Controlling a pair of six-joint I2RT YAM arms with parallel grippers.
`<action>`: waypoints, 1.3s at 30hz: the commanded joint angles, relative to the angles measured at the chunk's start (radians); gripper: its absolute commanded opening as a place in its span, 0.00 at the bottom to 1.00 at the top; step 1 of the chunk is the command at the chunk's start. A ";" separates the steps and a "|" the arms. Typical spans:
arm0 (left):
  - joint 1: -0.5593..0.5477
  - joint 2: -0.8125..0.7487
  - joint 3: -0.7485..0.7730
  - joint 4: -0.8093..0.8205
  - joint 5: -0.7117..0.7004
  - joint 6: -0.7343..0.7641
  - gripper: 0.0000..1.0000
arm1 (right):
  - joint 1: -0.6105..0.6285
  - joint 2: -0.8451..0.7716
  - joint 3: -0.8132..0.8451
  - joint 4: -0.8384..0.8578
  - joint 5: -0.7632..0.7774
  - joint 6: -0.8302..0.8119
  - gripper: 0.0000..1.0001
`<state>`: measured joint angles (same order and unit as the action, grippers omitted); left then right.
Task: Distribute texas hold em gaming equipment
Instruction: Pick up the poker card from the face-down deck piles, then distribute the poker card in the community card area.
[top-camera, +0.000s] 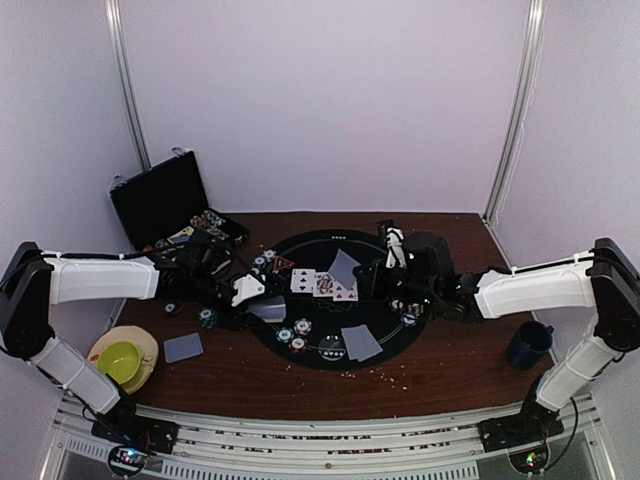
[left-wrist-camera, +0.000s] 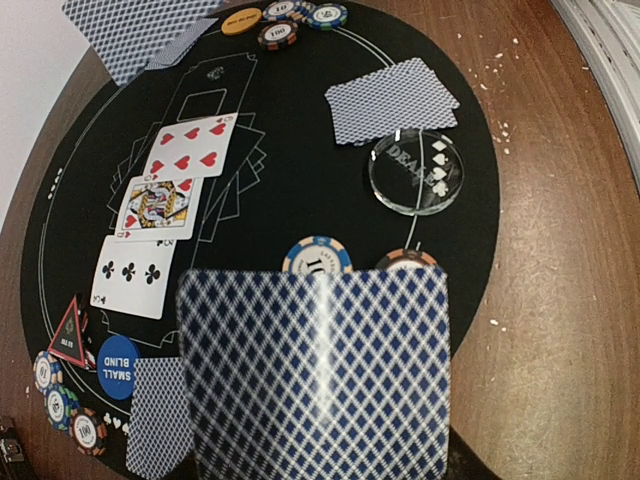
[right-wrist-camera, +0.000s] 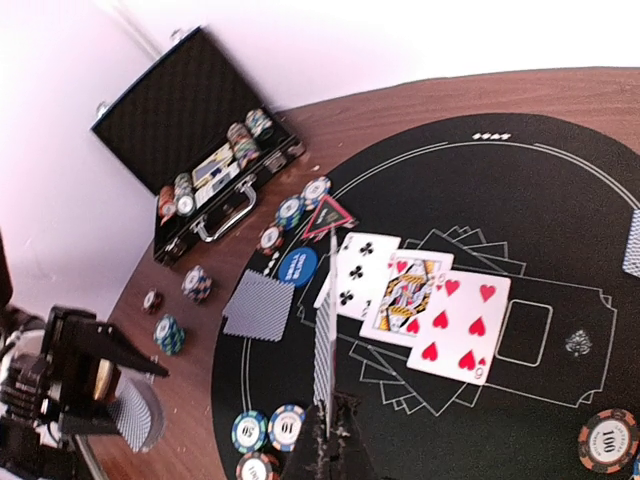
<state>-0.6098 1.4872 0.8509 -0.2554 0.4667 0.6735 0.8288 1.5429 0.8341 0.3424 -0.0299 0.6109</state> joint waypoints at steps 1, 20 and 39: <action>0.000 -0.002 0.008 0.039 0.010 -0.006 0.53 | -0.006 0.028 -0.015 0.078 0.246 0.117 0.00; 0.001 -0.001 0.007 0.039 0.011 -0.002 0.53 | -0.057 0.352 0.159 0.054 0.396 0.285 0.00; 0.001 0.001 0.008 0.039 0.008 0.000 0.53 | -0.059 0.449 0.197 0.026 0.334 0.366 0.00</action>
<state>-0.6098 1.4872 0.8509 -0.2554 0.4667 0.6739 0.7734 1.9900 1.0237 0.3866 0.3199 0.9565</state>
